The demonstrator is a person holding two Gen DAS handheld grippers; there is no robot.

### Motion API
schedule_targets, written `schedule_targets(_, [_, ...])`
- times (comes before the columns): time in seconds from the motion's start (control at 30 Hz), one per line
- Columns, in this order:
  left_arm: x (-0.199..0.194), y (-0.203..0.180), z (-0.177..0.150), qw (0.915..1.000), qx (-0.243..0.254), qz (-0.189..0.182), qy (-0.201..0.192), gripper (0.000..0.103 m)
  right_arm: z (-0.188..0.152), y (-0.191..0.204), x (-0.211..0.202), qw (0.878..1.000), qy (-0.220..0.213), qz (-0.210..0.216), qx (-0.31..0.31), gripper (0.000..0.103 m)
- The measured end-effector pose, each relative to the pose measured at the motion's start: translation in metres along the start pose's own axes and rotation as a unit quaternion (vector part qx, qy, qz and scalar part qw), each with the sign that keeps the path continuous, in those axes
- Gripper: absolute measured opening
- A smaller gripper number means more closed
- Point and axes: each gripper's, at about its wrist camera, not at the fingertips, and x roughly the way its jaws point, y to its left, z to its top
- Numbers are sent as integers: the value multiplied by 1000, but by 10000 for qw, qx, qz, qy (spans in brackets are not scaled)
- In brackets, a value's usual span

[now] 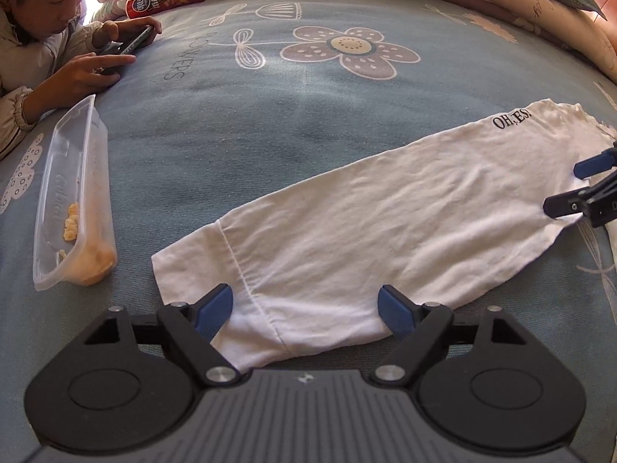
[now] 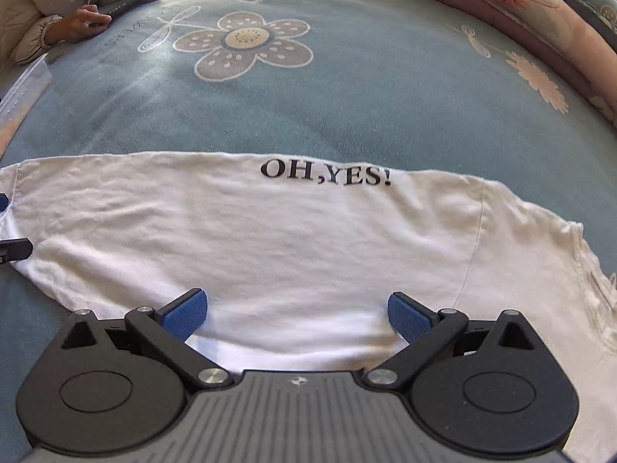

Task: Fold clothes

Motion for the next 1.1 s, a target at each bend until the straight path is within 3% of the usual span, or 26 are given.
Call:
schedule_targets(0.1, [-6, 2, 1, 9998, 19, 78, 159, 83, -9, 15, -6, 9995, 109, 84, 300, 103])
schedule_targets(0.17, [-13, -2, 5, 9998, 87, 66, 181, 83, -13, 33, -19, 9998, 131, 82, -99, 103])
schedule_targets(0.3, [-18, -20, 8, 9980, 619, 23, -102, 83, -12, 36, -34, 9995, -150, 239, -107, 103])
schedule_targets(0.4, [-7, -22, 5, 9986, 532, 37, -15, 83, -6, 34, -21, 9998, -154, 86, -11, 103])
schedule_targets(0.53, [-3, -17, 1, 9999, 130, 7, 101, 83, -5, 37, -9, 9982, 74, 408, 427, 103])
schedule_targets(0.6, [-10, -16, 1, 9999, 78, 32, 126, 83, -4, 43, -18, 9962, -14, 763, 421, 103])
schedule_targets(0.67, [-16, -19, 1, 9997, 227, 73, 106, 83, -4, 45, -34, 9964, -371, 718, 248, 103])
schedule_targets(0.8, [-29, -36, 6, 9971, 734, 191, -57, 83, -4, 21, -42, 9973, -477, 315, 463, 103])
schedule_targets(0.9, [-38, -56, 15, 9954, 903, 224, -221, 83, -10, -6, -44, 9946, -442, 307, 887, 103])
schedule_targets(1.1, [-56, -114, 26, 9930, 1080, 251, -394, 83, -37, -45, -66, 9908, -627, 305, 1163, 103])
